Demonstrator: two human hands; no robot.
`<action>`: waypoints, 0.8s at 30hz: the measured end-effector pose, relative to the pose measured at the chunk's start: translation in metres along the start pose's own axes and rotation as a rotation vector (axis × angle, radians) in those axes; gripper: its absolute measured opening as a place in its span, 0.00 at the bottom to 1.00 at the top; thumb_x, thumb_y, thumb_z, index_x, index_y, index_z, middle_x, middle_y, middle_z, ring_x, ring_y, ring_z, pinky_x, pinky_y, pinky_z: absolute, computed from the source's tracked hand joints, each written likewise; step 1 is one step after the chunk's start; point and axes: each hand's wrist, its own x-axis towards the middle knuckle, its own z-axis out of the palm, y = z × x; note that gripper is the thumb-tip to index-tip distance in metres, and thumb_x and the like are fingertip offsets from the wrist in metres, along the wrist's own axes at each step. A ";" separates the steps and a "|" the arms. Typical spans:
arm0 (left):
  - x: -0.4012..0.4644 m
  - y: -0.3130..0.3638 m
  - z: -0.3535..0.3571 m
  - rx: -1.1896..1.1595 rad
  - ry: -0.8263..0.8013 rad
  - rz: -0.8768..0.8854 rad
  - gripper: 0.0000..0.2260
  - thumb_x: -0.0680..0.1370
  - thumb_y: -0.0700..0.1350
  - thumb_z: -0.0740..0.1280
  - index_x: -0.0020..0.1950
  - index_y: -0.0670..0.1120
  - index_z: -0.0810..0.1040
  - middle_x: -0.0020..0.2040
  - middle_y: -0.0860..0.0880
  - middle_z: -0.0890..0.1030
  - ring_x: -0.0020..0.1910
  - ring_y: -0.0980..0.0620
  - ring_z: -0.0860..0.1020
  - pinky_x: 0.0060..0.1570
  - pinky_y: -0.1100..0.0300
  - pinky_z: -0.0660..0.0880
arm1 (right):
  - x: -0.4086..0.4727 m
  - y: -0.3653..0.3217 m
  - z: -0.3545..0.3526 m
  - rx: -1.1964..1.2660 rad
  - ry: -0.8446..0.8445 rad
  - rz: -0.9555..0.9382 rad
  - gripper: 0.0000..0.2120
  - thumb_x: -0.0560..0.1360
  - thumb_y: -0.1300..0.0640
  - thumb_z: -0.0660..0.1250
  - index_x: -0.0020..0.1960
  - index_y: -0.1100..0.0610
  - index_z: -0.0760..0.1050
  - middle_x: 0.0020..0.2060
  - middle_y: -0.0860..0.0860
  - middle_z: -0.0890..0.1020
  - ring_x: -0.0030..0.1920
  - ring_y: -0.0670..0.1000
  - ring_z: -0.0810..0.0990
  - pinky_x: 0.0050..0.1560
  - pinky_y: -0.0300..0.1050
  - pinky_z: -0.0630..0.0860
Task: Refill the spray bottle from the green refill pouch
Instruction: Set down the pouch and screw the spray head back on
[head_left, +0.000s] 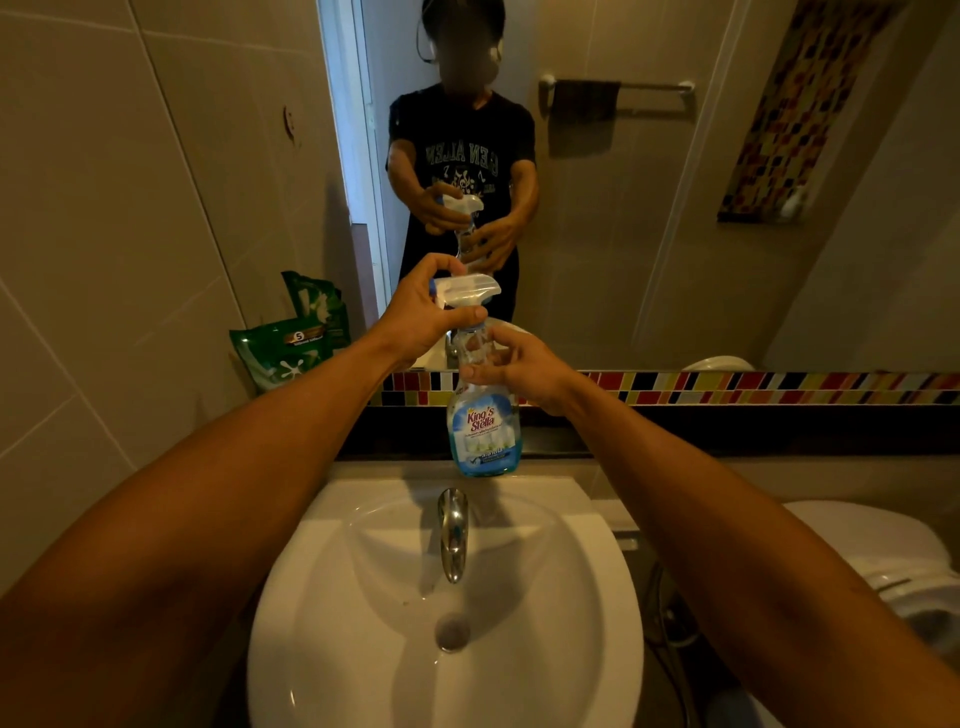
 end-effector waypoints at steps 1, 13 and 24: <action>-0.001 0.000 0.001 0.004 -0.005 -0.002 0.25 0.70 0.42 0.78 0.63 0.49 0.71 0.58 0.44 0.77 0.53 0.45 0.80 0.39 0.65 0.79 | 0.000 0.001 0.000 -0.010 0.005 0.000 0.20 0.75 0.61 0.77 0.64 0.49 0.79 0.56 0.53 0.87 0.57 0.55 0.88 0.54 0.51 0.86; -0.019 -0.021 0.049 -0.092 0.064 -0.211 0.31 0.79 0.44 0.68 0.78 0.50 0.58 0.66 0.44 0.75 0.62 0.46 0.77 0.59 0.49 0.77 | 0.006 0.036 -0.036 -0.169 0.198 0.027 0.23 0.75 0.61 0.77 0.69 0.56 0.77 0.58 0.56 0.84 0.61 0.58 0.84 0.62 0.57 0.83; -0.027 -0.126 0.138 -0.081 -0.043 -0.560 0.07 0.82 0.46 0.60 0.54 0.55 0.77 0.52 0.55 0.78 0.55 0.54 0.74 0.49 0.58 0.71 | 0.029 0.096 -0.092 -0.178 0.277 0.054 0.23 0.77 0.61 0.75 0.70 0.52 0.74 0.54 0.43 0.82 0.55 0.47 0.82 0.63 0.54 0.80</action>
